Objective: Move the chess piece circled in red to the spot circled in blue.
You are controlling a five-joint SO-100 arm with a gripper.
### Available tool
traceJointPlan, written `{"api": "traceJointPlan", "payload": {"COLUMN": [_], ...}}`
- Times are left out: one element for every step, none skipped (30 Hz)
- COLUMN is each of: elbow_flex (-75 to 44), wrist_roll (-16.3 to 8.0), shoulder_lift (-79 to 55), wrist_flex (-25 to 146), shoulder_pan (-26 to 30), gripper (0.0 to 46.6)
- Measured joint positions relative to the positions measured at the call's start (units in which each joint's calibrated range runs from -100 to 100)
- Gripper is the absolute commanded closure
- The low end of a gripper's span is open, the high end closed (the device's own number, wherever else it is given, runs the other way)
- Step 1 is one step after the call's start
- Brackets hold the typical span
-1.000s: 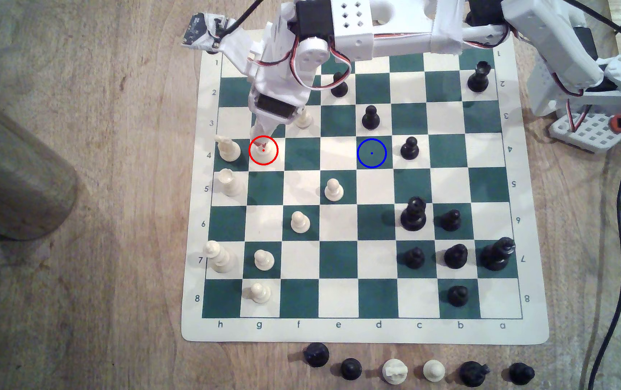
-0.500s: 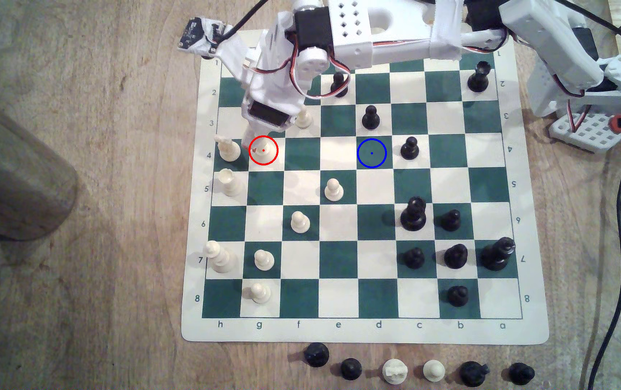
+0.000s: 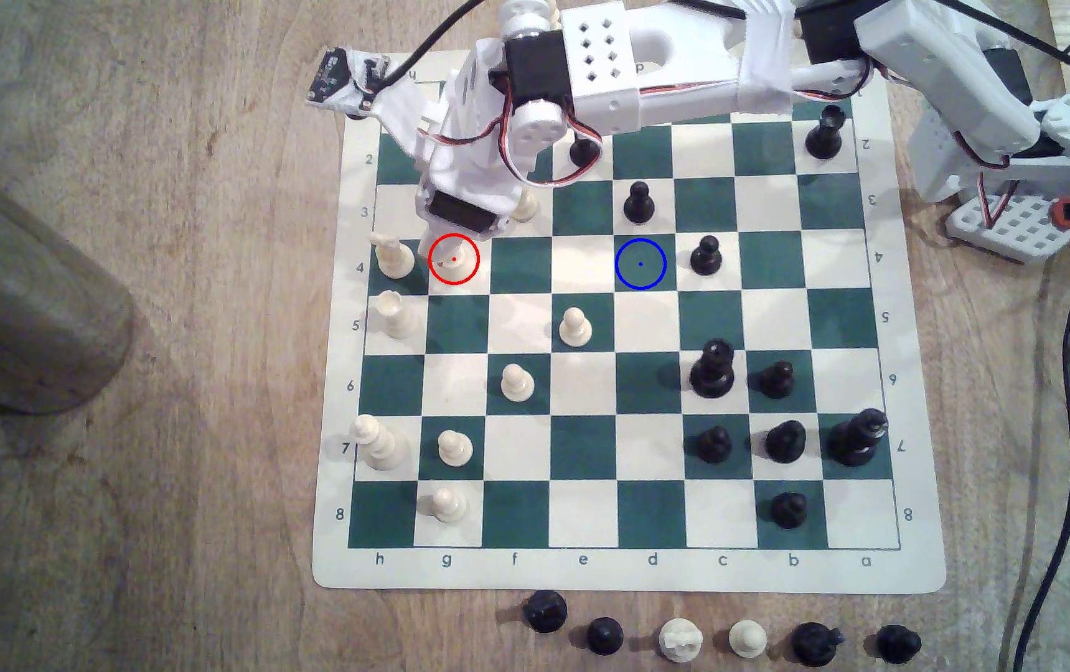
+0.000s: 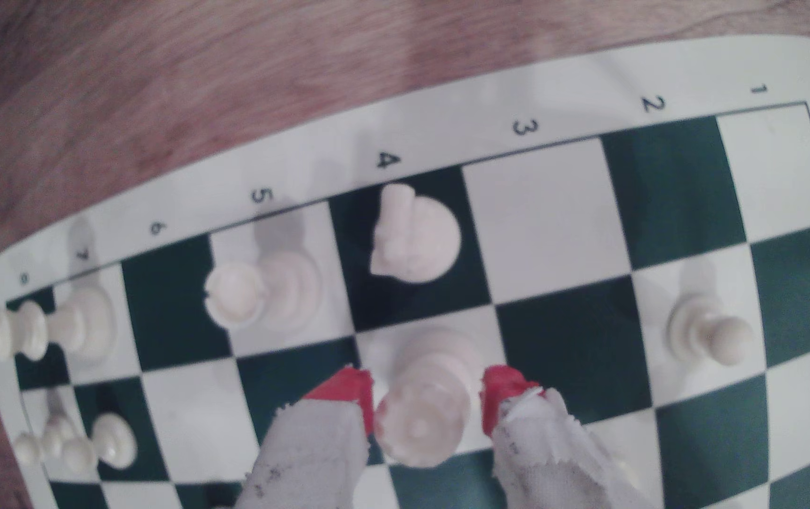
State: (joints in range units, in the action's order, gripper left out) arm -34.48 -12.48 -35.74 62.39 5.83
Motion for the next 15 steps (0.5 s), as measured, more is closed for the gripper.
{"api": "traceJointPlan", "payload": {"elbow_flex": [0.0, 0.0, 0.0, 0.0, 0.0, 0.0, 0.0, 0.0, 0.0, 0.0, 0.0, 0.0, 0.0, 0.0, 0.0], "wrist_roll": [0.0, 0.0, 0.0, 0.0, 0.0, 0.0, 0.0, 0.0, 0.05, 0.05, 0.05, 0.0, 0.0, 0.0, 0.0], "shoulder_lift": [0.0, 0.0, 0.0, 0.0, 0.0, 0.0, 0.0, 0.0, -0.08, -0.08, -0.08, -0.08, -0.08, -0.08, -0.08], "wrist_flex": [0.0, 0.0, 0.0, 0.0, 0.0, 0.0, 0.0, 0.0, 0.0, 0.0, 0.0, 0.0, 0.0, 0.0, 0.0], "shoulder_pan": [0.22, 0.22, 0.22, 0.22, 0.22, 0.22, 0.22, 0.37, 0.44, 0.52, 0.52, 0.52, 0.52, 0.52, 0.52], "gripper": [37.0, 37.4, 38.0, 40.0, 41.7, 43.6, 44.5, 45.8, 45.9, 45.9, 46.1, 46.2, 46.4, 46.4, 46.4]}}
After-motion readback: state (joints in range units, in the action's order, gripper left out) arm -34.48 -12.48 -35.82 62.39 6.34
